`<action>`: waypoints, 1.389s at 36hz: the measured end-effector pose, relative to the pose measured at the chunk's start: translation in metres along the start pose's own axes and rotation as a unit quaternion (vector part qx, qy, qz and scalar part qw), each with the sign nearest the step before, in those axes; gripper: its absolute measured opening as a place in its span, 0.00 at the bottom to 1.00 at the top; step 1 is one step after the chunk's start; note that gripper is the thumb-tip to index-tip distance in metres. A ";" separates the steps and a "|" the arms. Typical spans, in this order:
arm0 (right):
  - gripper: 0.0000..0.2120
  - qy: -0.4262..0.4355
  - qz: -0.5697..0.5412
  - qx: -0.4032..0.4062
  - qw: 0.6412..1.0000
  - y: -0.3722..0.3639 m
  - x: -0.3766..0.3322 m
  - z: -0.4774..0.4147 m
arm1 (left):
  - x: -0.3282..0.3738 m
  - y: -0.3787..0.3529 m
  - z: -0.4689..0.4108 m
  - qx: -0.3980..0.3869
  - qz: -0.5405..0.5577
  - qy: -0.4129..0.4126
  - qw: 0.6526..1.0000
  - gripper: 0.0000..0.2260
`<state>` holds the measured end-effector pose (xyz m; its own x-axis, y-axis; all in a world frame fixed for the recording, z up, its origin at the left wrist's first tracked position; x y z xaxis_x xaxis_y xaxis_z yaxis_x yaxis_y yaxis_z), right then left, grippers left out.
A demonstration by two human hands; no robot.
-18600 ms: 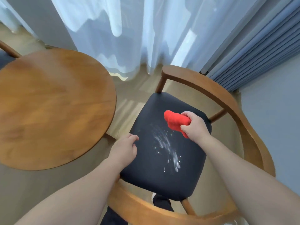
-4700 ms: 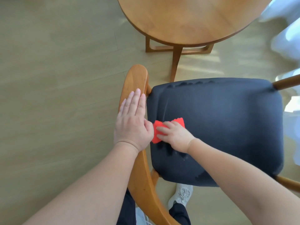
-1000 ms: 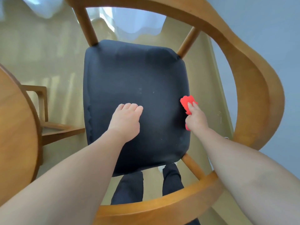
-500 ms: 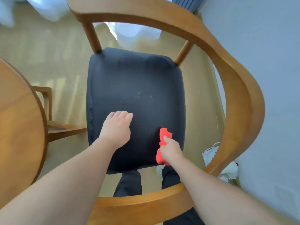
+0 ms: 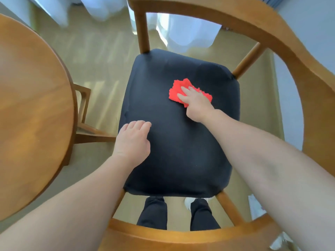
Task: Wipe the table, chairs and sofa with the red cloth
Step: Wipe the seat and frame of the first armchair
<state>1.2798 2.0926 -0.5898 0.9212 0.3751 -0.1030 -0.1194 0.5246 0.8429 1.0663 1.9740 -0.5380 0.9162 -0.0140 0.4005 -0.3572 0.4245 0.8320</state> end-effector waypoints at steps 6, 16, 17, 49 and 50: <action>0.33 0.064 -0.043 0.037 0.996 -0.058 -0.028 0.057 | 0.008 -0.008 0.011 0.000 0.001 0.014 1.000 0.19; 0.32 0.180 -0.038 -0.218 0.958 -0.088 -0.060 0.169 | 0.038 0.009 0.038 0.006 0.016 0.023 1.000 0.19; 0.32 0.164 -0.062 -0.239 0.955 -0.083 -0.059 0.177 | 0.042 0.014 0.042 0.009 0.021 0.023 0.999 0.19; 0.27 -0.030 -0.465 0.063 0.882 0.177 -0.069 0.310 | 0.155 0.205 0.111 0.009 0.345 -0.097 0.933 0.05; 0.25 -0.035 -0.459 0.083 0.884 0.178 -0.070 0.311 | 0.158 0.206 0.115 0.018 0.342 -0.098 0.934 0.05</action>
<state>1.3095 1.9224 -0.2680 0.6228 -0.2017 -0.7559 0.7412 0.4615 0.4875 1.1166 1.9552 -0.2595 0.4217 0.0816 0.9030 -0.8560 0.3644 0.3668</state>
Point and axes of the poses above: each hand's wrist, its own z-axis away from the middle knuckle, its own y-axis out of the back of the hand, x = y × z, the point moved 1 cm from there along -z, towards the middle knuckle, and after that the axes turned 12 degrees about z, right-handed, at the moved point
